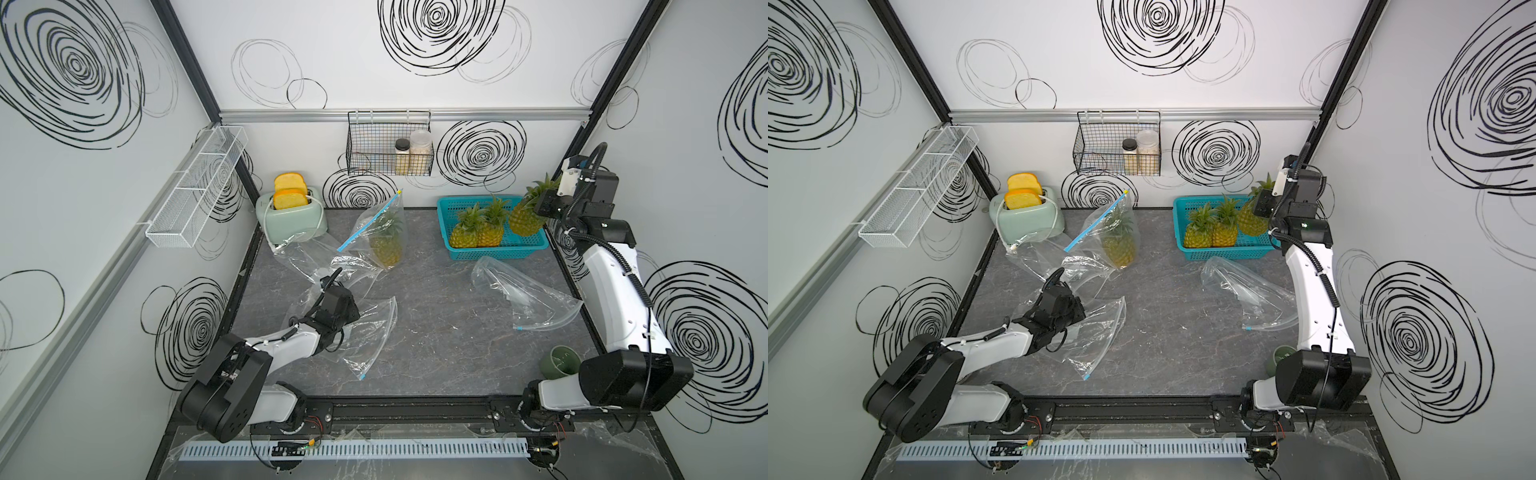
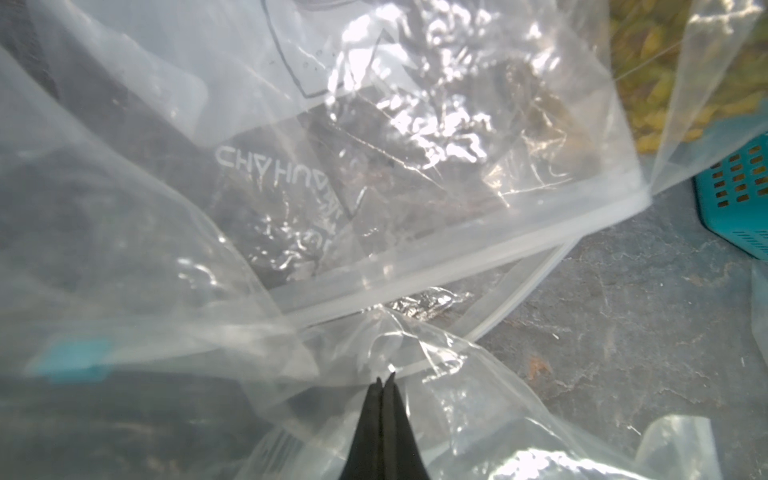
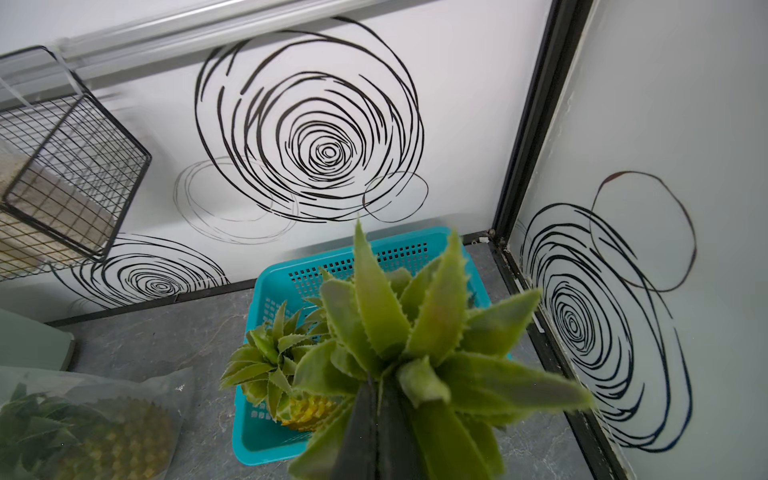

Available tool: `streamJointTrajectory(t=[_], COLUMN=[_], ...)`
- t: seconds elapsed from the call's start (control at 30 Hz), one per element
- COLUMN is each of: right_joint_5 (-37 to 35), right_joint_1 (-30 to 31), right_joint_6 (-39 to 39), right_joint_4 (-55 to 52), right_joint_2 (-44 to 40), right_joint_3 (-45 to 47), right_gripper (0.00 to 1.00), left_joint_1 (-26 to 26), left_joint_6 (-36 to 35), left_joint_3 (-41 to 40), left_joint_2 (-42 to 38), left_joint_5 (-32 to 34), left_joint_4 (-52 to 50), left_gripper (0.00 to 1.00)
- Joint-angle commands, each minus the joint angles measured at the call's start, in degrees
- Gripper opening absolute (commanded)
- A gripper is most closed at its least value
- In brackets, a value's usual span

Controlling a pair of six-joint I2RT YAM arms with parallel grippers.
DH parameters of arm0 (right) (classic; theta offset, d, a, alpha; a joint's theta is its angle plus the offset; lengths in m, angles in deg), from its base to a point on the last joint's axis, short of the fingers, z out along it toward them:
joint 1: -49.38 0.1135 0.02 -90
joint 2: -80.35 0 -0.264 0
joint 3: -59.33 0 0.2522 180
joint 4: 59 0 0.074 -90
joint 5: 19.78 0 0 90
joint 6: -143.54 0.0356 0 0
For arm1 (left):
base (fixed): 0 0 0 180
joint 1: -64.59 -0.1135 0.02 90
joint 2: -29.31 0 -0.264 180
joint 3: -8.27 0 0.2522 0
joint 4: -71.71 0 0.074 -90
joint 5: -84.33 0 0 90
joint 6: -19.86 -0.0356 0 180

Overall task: Open the zip-top bag and take out the pineapple
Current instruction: Place the zipper food storage bag at the center of the board.

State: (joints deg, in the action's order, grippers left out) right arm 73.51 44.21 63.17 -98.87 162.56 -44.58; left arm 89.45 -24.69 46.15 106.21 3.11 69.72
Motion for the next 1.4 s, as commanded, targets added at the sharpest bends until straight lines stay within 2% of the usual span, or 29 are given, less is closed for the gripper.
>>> streamJointTrajectory(t=[0.0, 0.3, 0.67, 1.03, 1.37], right_joint_5=[-2.3, -3.6, -5.8, -5.6, -6.0], right_joint_1=[-0.2, -0.9, -1.2, -1.2, -0.5], right_joint_6=[-0.6, 1.0, 2.7, 3.1, 3.3], right_joint_4=[10.0, 17.1, 34.7, 45.2, 48.4], right_joint_2=[-0.7, -0.4, -3.7, -2.9, 2.5], right_joint_3=[0.5, 6.1, 19.4, 27.0, 26.4], right_gripper=[0.0, 0.0, 0.0, 0.0, 0.0], left_joint_1=[0.8, 1.2, 1.6, 1.9, 2.0], left_joint_6=[0.9, 0.3, -0.4, -0.5, -0.9], left_joint_3=[1.3, 2.1, 2.6, 2.8, 3.5], left_joint_2=[-1.3, -1.7, -2.8, -2.1, -2.1], left_joint_5=[1.8, 2.1, 2.5, 2.6, 2.7], left_joint_4=[-0.1, -0.4, -0.6, -0.3, -0.4], left_gripper=[0.0, 0.0, 0.0, 0.0, 0.0])
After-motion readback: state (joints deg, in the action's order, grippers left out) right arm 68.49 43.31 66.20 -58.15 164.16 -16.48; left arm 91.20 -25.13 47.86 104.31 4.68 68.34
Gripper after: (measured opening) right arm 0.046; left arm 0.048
